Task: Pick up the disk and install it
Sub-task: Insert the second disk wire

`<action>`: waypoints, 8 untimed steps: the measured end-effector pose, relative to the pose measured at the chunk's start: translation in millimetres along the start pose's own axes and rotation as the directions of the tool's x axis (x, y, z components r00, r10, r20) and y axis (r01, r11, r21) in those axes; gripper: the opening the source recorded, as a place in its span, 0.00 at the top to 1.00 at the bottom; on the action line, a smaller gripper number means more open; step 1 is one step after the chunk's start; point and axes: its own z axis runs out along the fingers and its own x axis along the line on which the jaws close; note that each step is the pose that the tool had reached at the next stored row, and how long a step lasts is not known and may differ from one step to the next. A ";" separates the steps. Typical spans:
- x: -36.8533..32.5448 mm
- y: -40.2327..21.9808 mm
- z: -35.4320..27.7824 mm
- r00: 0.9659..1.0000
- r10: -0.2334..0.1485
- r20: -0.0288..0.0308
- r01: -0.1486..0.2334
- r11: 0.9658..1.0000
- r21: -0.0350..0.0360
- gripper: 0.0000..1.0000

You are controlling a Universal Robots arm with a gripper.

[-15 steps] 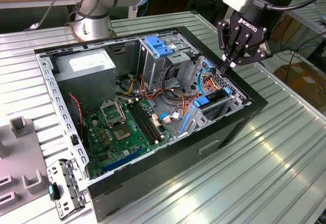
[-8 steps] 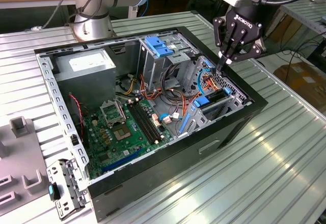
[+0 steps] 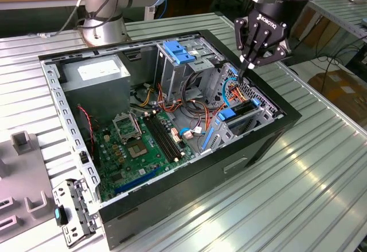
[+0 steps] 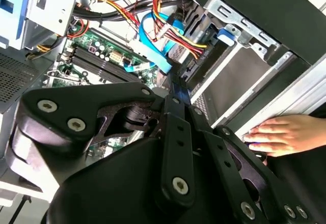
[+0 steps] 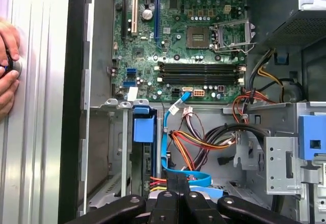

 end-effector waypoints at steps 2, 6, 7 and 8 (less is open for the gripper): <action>-3.2 0.0 1.1 1.000 0.001 -0.008 -0.001 1.000 0.000 0.89; -7.5 -0.3 3.4 1.000 0.002 -0.031 -0.002 1.000 0.000 0.83; -8.5 -0.4 3.8 0.999 0.003 -0.036 -0.003 1.000 0.000 0.76; -10.5 -0.7 4.6 0.999 0.003 -0.046 -0.003 1.000 0.000 0.76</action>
